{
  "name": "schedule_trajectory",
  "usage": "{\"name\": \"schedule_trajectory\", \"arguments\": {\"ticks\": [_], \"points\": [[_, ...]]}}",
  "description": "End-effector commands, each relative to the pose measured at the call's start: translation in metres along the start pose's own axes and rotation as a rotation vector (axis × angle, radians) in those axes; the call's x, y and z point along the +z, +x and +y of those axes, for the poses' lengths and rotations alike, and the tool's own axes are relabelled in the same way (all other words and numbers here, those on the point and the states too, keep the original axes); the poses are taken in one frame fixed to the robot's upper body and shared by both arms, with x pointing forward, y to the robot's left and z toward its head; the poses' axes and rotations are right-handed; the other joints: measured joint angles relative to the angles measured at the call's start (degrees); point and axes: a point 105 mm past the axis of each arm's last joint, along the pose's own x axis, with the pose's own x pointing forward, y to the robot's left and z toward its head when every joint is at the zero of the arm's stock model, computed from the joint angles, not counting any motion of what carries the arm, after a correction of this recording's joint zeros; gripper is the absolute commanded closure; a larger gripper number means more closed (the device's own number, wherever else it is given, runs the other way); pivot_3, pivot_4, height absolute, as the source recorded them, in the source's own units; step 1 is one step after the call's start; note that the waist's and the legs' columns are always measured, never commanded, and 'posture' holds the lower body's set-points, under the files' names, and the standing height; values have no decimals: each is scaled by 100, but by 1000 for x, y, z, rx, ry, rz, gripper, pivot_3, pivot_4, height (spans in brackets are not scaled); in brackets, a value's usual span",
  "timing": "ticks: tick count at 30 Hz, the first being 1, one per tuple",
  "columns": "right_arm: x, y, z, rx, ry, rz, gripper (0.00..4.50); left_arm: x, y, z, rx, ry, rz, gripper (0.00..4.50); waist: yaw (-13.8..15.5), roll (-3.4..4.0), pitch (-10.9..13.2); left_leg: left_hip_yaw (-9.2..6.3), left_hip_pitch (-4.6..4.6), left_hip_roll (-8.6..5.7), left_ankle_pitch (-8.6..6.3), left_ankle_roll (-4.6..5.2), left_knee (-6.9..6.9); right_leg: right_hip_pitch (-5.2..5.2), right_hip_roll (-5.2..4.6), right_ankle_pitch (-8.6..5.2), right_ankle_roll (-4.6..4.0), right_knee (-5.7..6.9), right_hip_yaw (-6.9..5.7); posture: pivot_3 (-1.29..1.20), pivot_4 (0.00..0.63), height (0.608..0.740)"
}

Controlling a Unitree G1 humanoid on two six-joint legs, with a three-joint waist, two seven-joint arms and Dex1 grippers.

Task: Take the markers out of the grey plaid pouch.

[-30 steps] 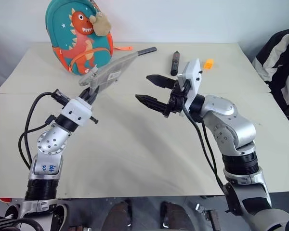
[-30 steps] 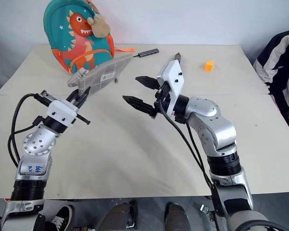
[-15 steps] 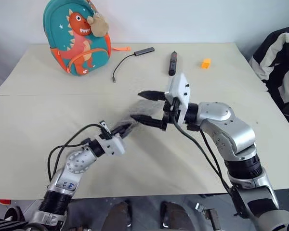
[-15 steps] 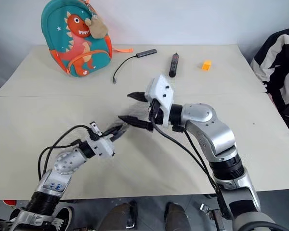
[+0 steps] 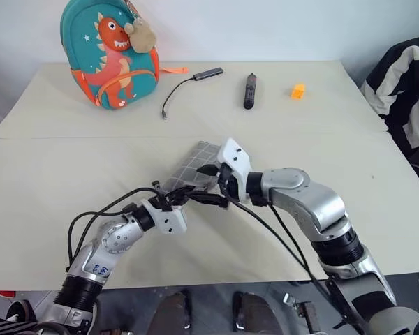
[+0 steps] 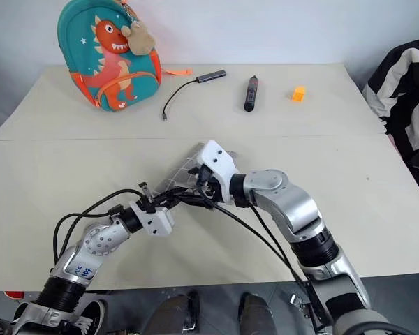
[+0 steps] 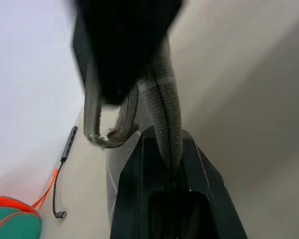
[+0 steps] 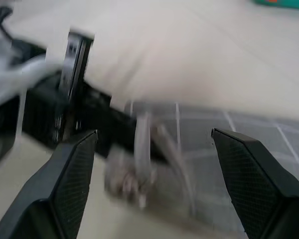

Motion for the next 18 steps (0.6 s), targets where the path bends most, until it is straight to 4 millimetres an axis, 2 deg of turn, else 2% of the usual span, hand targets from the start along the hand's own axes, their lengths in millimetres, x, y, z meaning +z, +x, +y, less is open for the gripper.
{"name": "schedule_trajectory", "arguments": {"ticks": [1,8,11,13,16,18], "points": [[14,-5,-4,-22,40,-47,690,5,0,1,14,16,-15,4500,1,0,0,0,0,-1,0,0,0,0,-1,0,0,0,1,0,150,740],[11,-9,-3,-7,39,2,690,1,0,1,19,20,1,4500,5,0,0,1,-1,-3,-1,3,0,1,-5,0,0,-2,0,0,150,740],[-9,-9,-2,-11,-39,119,690,2,1,1,18,24,-1,4500,4,0,0,2,1,-3,-1,3,2,0,-4,0,0,0,0,0,150,740],[-14,-8,-3,-20,-69,144,690,2,2,2,19,25,-1,4500,5,0,0,2,1,-3,-1,3,2,0,-5,0,0,0,1,0,150,740],[-12,-8,-6,-35,-44,123,1277,3,2,3,25,22,-1,4500,7,0,0,2,0,-3,-1,2,2,-1,-4,0,0,1,0,0,150,740],[-13,-9,-6,-31,-37,126,1965,3,1,3,26,21,0,4500,7,0,0,2,1,-3,-1,2,4,1,-4,0,0,3,0,0,150,740]]}}
